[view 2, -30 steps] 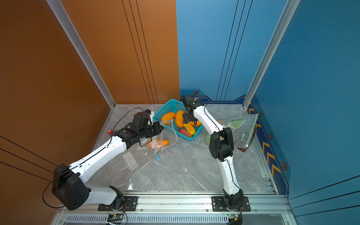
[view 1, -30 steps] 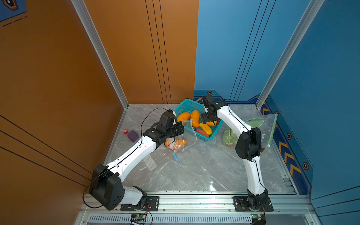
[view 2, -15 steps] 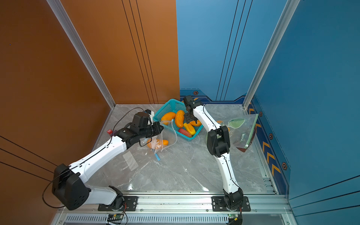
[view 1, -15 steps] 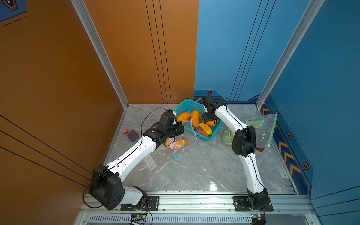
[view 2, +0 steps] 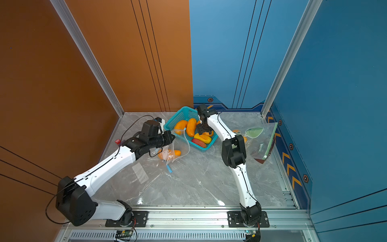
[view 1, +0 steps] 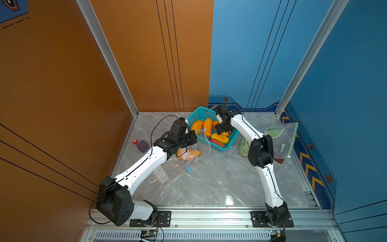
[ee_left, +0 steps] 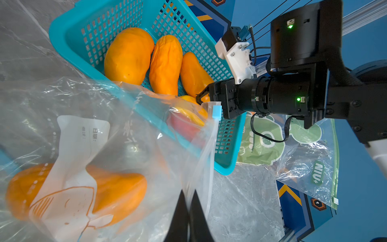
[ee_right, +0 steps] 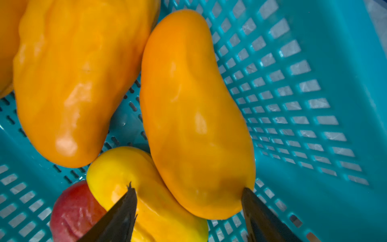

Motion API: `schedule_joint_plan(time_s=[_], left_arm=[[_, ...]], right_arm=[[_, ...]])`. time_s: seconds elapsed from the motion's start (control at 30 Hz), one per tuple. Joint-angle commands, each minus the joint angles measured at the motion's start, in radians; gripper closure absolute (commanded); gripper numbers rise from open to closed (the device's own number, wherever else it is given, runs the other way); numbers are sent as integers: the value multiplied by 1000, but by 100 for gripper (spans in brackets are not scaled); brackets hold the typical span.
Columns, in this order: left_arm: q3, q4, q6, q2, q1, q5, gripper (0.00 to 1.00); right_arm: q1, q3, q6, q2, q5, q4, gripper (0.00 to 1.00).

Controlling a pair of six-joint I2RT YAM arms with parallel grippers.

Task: Place the mango in a zip-top bag and seal the zipper
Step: Pick up the mango from the basket.

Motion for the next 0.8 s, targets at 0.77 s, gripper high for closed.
schedule_joint_plan(time_s=[0.77], left_arm=[[20, 10, 26, 19, 13, 17, 100]], right_arm=[[-4, 107, 36, 181, 103, 20, 2]])
